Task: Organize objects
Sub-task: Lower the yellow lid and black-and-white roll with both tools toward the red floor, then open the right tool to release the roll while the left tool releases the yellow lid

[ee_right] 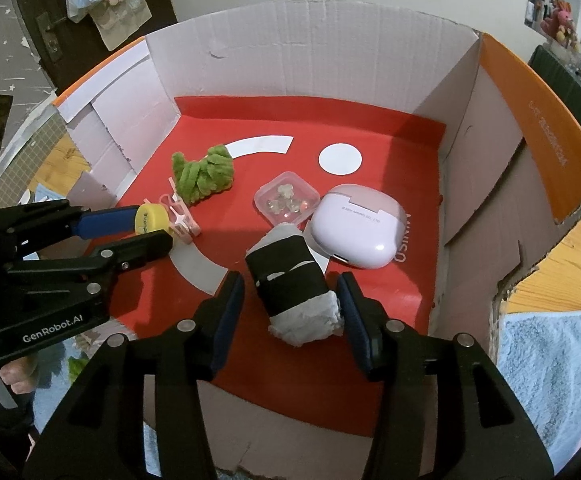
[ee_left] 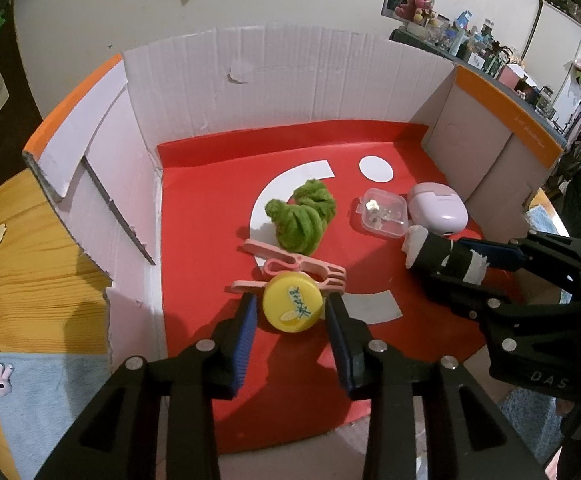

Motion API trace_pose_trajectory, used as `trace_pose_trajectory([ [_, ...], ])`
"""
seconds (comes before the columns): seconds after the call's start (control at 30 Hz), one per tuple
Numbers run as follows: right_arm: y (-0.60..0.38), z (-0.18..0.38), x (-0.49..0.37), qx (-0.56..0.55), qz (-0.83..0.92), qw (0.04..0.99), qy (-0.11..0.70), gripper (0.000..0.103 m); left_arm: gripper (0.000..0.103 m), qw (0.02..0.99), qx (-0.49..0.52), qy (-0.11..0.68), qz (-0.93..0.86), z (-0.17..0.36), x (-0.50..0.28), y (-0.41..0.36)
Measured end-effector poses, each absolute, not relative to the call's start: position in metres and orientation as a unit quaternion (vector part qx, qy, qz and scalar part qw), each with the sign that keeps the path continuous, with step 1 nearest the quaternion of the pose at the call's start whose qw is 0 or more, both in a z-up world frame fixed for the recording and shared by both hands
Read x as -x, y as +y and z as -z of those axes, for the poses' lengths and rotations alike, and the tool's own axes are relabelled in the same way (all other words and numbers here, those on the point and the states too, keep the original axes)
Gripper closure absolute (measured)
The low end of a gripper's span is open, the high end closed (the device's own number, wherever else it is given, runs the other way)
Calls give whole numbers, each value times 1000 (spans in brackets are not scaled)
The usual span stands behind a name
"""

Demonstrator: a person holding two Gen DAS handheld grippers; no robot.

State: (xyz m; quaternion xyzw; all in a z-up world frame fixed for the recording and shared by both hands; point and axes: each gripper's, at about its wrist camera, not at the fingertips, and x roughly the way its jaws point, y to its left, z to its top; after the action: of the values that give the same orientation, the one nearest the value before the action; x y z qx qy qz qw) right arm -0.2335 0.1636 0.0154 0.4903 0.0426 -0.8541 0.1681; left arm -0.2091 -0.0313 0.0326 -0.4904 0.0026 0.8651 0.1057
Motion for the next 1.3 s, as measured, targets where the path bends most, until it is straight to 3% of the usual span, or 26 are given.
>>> trace_pose_trajectory([
  [0.17,165,-17,231,-488,855,172,40,56,58,103,489,4,-866,-34,208,-32],
  [0.3,164,-19,229,-484,856,175,42,48,58,102,486,4,-868,-36,206,-33],
  [0.5,162,-21,225,-480,858,176,42,47,58,101,485,5,-868,-37,204,-33],
  [0.77,160,-25,220,-473,861,181,40,40,48,102,477,5,-873,-43,196,-32],
  [0.97,160,-30,213,-463,866,183,42,34,48,102,472,1,-875,-46,190,-34],
  [1.23,161,-33,207,-458,869,184,40,34,47,101,469,-2,-877,-49,182,-35],
  [1.3,161,-35,204,-456,870,185,39,29,41,101,466,-4,-879,-52,180,-36],
])
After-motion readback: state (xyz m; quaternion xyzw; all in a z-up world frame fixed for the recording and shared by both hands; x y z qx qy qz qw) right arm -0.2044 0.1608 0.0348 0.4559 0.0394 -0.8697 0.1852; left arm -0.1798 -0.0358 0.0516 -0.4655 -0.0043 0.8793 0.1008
